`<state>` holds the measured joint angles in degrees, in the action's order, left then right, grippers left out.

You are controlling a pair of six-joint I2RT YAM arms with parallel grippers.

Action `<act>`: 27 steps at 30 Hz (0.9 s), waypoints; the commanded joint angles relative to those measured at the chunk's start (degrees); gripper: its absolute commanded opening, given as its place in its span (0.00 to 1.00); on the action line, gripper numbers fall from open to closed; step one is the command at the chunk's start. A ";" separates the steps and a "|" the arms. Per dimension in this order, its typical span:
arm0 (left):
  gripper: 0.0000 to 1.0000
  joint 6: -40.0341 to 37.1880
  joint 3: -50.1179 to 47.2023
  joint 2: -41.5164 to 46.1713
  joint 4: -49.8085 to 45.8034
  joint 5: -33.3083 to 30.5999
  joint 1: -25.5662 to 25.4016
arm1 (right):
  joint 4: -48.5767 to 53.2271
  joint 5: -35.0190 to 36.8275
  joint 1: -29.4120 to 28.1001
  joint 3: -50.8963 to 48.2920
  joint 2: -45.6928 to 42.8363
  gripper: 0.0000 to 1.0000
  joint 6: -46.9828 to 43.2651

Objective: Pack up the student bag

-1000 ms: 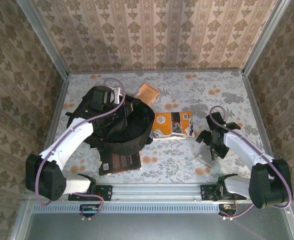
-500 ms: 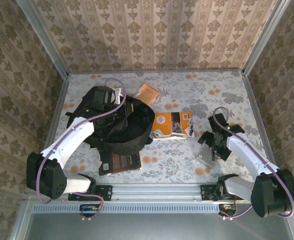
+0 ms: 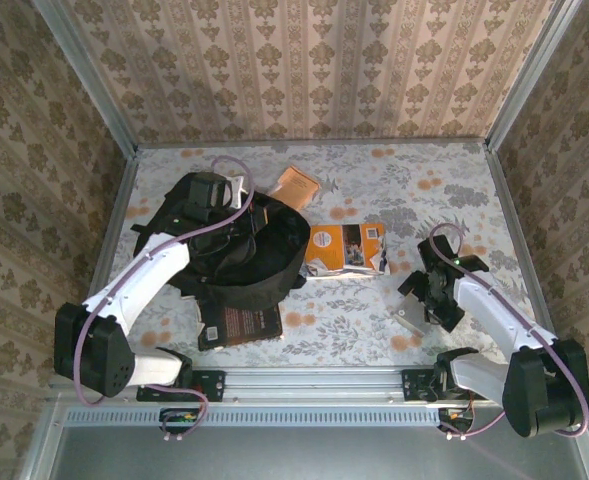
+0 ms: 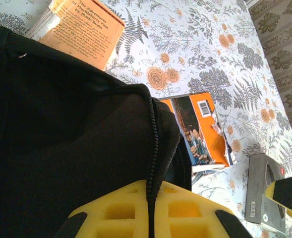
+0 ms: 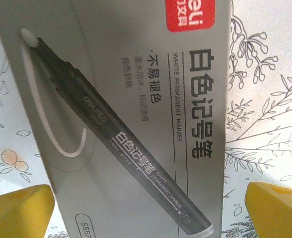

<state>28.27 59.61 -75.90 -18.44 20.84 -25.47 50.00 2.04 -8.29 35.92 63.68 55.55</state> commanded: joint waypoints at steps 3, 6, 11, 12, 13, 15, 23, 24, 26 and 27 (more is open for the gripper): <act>0.04 -1.81 0.30 -0.43 -0.65 0.60 -0.34 | -3.15 -2.55 0.65 -0.61 0.98 1.00 1.15; 0.04 -1.90 0.33 -0.48 -0.72 0.69 -0.36 | -4.24 -2.54 0.82 -0.59 2.11 1.00 0.95; 0.04 -1.86 0.35 -0.81 -0.75 0.87 -0.35 | -6.15 -2.80 0.82 -0.85 5.18 1.00 1.06; 0.04 -1.90 0.42 -0.83 -0.80 0.87 -0.30 | -6.46 -2.95 0.82 -0.92 5.72 1.00 1.13; 0.04 -1.86 0.49 -0.96 -0.78 0.96 -0.35 | -6.99 -3.10 0.87 -1.09 6.31 1.00 1.20; 0.04 -1.79 0.50 -1.17 -0.89 1.20 -0.30 | -7.50 -3.44 0.85 -1.21 7.21 1.00 1.30; 0.05 -1.66 0.70 -2.16 -0.90 1.84 -0.33 | -8.56 -3.38 0.74 -0.91 8.57 0.87 -0.40; 0.05 -1.65 0.72 -2.31 -0.99 1.88 -0.31 | -8.51 -3.40 0.73 -0.57 8.20 0.84 -0.96; 0.07 -1.71 0.73 -2.79 -1.07 2.08 -0.28 | -8.23 -2.83 0.74 -0.20 6.74 0.82 -2.06; 0.09 -1.70 0.84 -2.99 -1.07 2.18 -0.36 | -7.89 -2.46 0.63 0.05 5.83 0.82 -2.76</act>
<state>27.83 59.61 -77.76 -18.65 22.31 -25.54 41.91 -0.54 -7.75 35.20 71.44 55.11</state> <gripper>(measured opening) 0.079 0.823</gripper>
